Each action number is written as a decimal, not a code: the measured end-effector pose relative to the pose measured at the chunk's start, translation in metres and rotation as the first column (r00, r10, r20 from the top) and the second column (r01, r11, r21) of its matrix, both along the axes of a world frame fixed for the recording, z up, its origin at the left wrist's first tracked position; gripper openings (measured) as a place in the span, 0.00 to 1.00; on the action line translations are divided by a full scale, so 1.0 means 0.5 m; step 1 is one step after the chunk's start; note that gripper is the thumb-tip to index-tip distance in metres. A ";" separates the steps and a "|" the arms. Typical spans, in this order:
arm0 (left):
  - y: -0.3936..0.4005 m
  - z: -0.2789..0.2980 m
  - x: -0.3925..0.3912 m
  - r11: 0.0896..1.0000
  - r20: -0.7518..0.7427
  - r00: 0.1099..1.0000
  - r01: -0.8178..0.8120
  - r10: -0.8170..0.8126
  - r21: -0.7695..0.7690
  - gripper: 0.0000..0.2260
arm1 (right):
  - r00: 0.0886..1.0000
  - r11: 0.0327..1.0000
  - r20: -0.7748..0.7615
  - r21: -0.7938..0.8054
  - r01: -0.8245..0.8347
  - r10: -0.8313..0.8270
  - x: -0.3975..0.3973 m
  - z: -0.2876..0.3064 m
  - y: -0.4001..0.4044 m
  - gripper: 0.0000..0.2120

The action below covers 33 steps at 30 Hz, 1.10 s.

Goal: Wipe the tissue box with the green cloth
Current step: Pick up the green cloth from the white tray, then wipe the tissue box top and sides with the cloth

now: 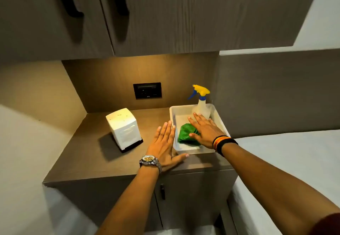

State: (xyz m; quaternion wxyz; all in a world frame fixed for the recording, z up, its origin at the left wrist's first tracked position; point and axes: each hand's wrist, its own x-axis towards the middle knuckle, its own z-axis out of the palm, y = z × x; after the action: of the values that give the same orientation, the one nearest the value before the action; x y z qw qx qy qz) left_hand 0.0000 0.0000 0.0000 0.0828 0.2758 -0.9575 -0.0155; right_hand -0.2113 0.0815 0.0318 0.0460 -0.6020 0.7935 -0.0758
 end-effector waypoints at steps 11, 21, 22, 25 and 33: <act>-0.057 -0.086 -0.053 0.997 0.104 0.994 0.033 -0.041 0.073 0.55 | 0.991 0.936 0.064 0.324 -0.133 0.119 -0.057 -0.100 -0.116 0.39; -0.079 -0.004 0.003 0.998 -0.028 1.000 -0.015 0.014 -0.063 0.53 | 0.991 0.998 0.130 -0.062 -0.011 0.019 -0.002 -0.053 -0.099 0.30; -0.089 0.015 0.022 0.995 -0.054 0.998 -0.044 0.039 -0.093 0.52 | 0.990 0.994 0.135 -0.106 -0.012 0.027 0.012 -0.035 -0.103 0.31; -0.125 0.068 0.086 0.978 -0.132 0.984 -0.137 0.116 -0.159 0.50 | 0.983 0.963 0.162 -0.267 -0.043 0.089 0.070 0.036 -0.136 0.33; -0.214 0.079 0.275 0.900 -0.259 0.883 -0.427 0.393 -0.091 0.53 | 0.948 0.846 -0.001 -0.451 -0.286 0.320 0.312 0.166 -0.279 0.33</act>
State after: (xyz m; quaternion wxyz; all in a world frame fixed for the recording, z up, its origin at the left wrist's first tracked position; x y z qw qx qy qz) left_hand 0.1376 -0.1071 0.0393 0.2162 0.4618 -0.8593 0.0400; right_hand -0.0553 -0.0581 0.1147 -0.0520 -0.7107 0.6478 -0.2693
